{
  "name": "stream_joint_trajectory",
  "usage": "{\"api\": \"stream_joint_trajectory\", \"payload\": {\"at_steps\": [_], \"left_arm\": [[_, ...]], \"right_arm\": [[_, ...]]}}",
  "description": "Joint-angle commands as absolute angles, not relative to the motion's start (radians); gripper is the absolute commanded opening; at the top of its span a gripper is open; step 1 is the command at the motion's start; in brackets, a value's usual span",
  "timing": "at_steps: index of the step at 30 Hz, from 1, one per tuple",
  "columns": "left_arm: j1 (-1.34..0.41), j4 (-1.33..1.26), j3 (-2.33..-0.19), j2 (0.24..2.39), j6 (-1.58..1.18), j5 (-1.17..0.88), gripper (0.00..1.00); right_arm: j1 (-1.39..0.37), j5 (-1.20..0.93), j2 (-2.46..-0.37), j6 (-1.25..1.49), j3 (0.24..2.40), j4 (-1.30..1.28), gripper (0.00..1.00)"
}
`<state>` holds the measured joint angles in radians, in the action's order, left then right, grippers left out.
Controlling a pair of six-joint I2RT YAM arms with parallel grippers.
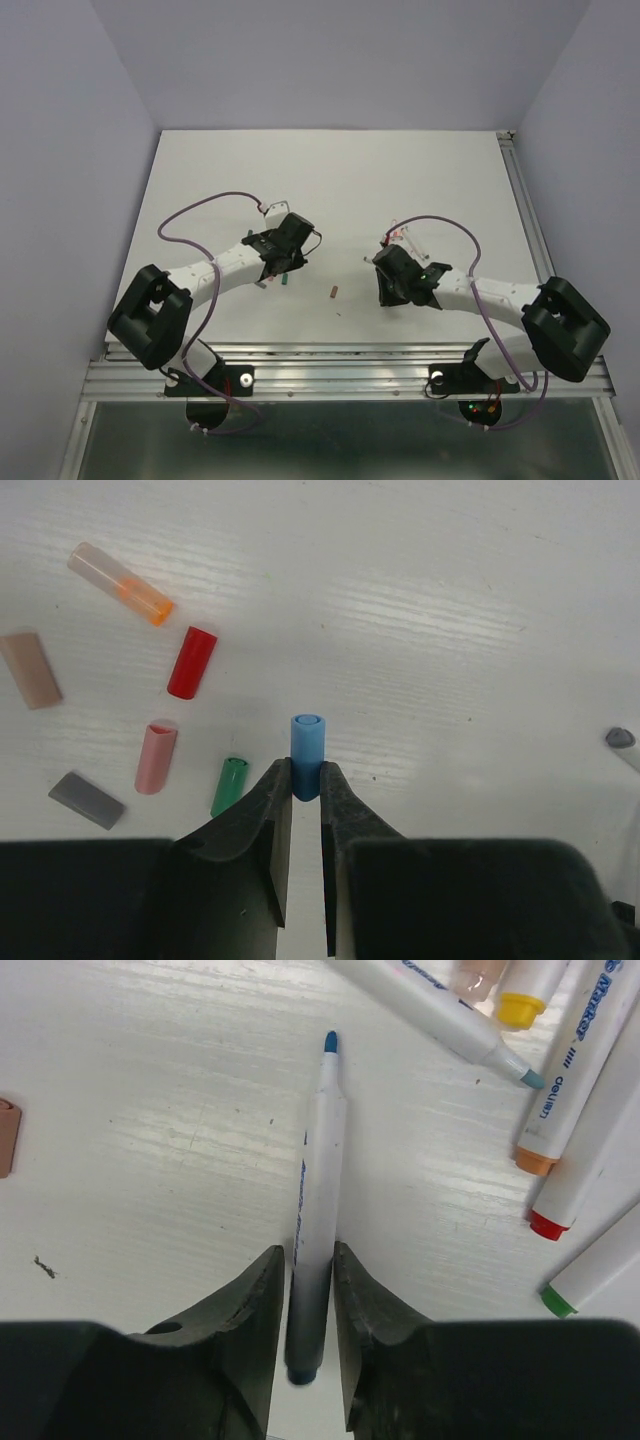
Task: Open the pen caps
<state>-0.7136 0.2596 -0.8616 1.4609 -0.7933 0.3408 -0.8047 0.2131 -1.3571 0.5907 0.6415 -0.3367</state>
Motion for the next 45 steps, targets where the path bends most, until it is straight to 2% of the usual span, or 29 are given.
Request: {"api": "stream_joint_trajectory", "payload": {"at_steps": [1,2,4,5,6,7,10,11,15,16,21,22,23,27,29,30,31,32,37,45], "left_arm": [[-0.721,0.293,-0.864,1.476,-0.764,0.342,0.11],[-0.719,0.295,-0.864,1.479,-0.764,0.338,0.11],[-0.719,0.302,-0.867,1.480,-0.767,0.337,0.18],[-0.719,0.310,-0.871,1.488,-0.770,0.337,0.18],[-0.719,0.316,-0.873,1.491,-0.773,0.337,0.19],[-0.719,0.319,-0.876,1.497,-0.775,0.337,0.26],[-0.722,0.333,-0.882,1.503,-0.781,0.336,0.34],[-0.723,0.337,-0.884,1.506,-0.781,0.334,0.35],[-0.726,0.353,-0.897,1.499,-0.781,0.327,0.36],[-0.726,0.359,-0.900,1.497,-0.781,0.327,0.42],[-0.732,0.390,-0.926,1.479,-0.785,0.333,0.44],[-0.732,0.390,-0.930,1.470,-0.784,0.333,0.50],[-0.733,0.391,-0.933,1.457,-0.781,0.333,0.51],[-0.741,0.406,-0.965,1.346,-0.785,0.351,0.53],[-0.747,0.407,-0.974,1.254,-0.781,0.351,0.58],[-0.747,0.405,-0.983,1.221,-0.776,0.359,0.69],[-0.749,0.405,-0.986,1.188,-0.770,0.362,0.96],[-0.749,0.402,-0.988,1.117,-0.766,0.368,0.99],[-0.749,0.426,-1.000,0.948,-0.772,0.483,0.99],[-0.747,0.561,-0.933,0.732,-0.929,0.696,0.99]], "right_arm": [[-0.802,0.301,-1.319,0.566,0.681,-0.370,0.34],[-0.802,0.307,-1.313,0.565,0.677,-0.370,0.39],[-0.802,0.321,-1.299,0.563,0.673,-0.370,0.42],[-0.802,0.324,-1.290,0.561,0.672,-0.374,0.50],[-0.804,0.324,-1.282,0.560,0.672,-0.376,0.51],[-0.804,0.328,-1.279,0.560,0.672,-0.377,0.51],[-0.802,0.345,-1.252,0.561,0.670,-0.385,0.57],[-0.804,0.350,-1.241,0.568,0.670,-0.388,0.62],[-0.802,0.402,-1.177,0.610,0.676,-0.423,0.64],[-0.801,0.416,-1.142,0.621,0.684,-0.434,0.68],[-0.804,0.531,-1.023,0.719,0.710,-0.509,0.93],[-0.802,0.561,-1.003,0.733,0.712,-0.517,0.98],[-0.802,0.571,-0.961,0.745,0.710,-0.520,1.00],[-0.802,0.592,-0.875,0.781,0.704,-0.534,1.00],[-0.802,0.612,-0.847,0.811,0.707,-0.552,1.00],[-0.802,0.614,-0.812,0.811,0.706,-0.554,1.00],[-0.802,0.612,-0.798,0.807,0.706,-0.555,1.00],[-0.804,0.617,-0.781,0.807,0.707,-0.560,1.00],[-0.802,0.689,-0.706,0.871,0.733,-0.646,1.00],[-0.804,0.813,-0.663,0.945,0.819,-0.816,1.00]]}}
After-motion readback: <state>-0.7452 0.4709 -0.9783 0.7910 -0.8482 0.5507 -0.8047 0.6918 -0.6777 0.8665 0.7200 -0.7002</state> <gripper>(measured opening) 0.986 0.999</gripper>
